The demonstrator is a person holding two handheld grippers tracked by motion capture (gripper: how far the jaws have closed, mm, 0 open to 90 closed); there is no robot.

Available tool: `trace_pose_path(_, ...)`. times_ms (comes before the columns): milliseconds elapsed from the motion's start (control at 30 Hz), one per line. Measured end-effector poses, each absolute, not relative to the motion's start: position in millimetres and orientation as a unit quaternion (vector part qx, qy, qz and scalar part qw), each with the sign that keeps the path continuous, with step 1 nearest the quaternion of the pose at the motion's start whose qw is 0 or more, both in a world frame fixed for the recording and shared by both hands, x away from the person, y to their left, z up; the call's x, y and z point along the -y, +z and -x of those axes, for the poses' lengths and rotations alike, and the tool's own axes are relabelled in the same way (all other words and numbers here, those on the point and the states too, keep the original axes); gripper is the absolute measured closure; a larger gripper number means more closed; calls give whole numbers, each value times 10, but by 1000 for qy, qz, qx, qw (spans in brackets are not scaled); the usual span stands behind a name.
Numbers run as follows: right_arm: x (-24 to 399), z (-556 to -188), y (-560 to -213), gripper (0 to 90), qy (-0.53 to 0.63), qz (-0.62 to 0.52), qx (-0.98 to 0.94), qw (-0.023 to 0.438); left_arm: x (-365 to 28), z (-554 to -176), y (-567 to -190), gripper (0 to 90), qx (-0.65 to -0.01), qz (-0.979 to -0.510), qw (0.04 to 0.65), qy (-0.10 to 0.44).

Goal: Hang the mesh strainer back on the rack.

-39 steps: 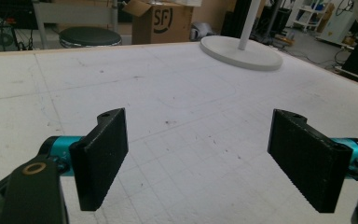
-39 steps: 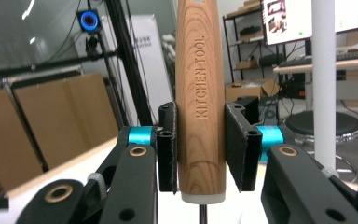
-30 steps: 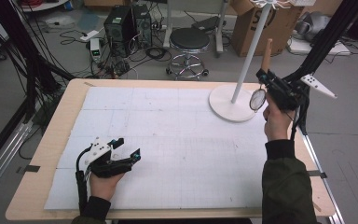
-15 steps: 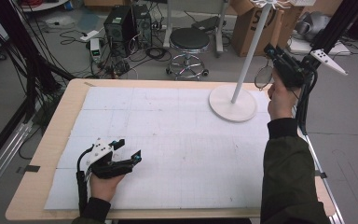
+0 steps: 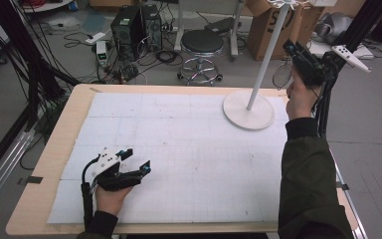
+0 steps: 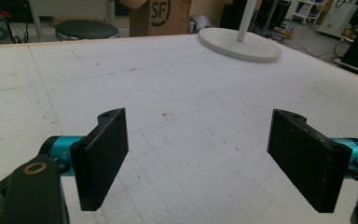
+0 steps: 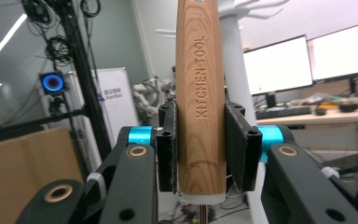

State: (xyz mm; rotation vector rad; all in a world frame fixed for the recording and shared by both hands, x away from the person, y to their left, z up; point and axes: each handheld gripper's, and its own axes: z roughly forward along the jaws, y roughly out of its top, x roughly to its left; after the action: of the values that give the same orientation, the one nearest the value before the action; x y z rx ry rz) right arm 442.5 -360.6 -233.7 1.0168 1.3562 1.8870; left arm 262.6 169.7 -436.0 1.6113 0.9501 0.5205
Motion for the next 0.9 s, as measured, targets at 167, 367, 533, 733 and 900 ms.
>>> trace_pose_path(167,3585,-4468,-2285,684,702,-377,-522,303,-1699,-2626,-4361,208,-405,-685,564,221)
trace_pose_path(367,3555,-4522,-2275,683,694,-386,-523,309,-1704,-2625,-4362,208,-406,-683,565,221)
trace_pose_path(533,3566,-4560,-2300,683,691,-391,-522,312,-1708,-2626,-4363,208,-407,-683,565,220)
trace_pose_path(733,3568,-4620,-2309,683,684,-397,-526,312,-1712,-2630,-4365,208,-407,-682,566,220)
trace_pose_path(900,3540,-4669,-2351,683,684,-398,-527,311,-1712,-2629,-4365,208,-408,-682,566,220)
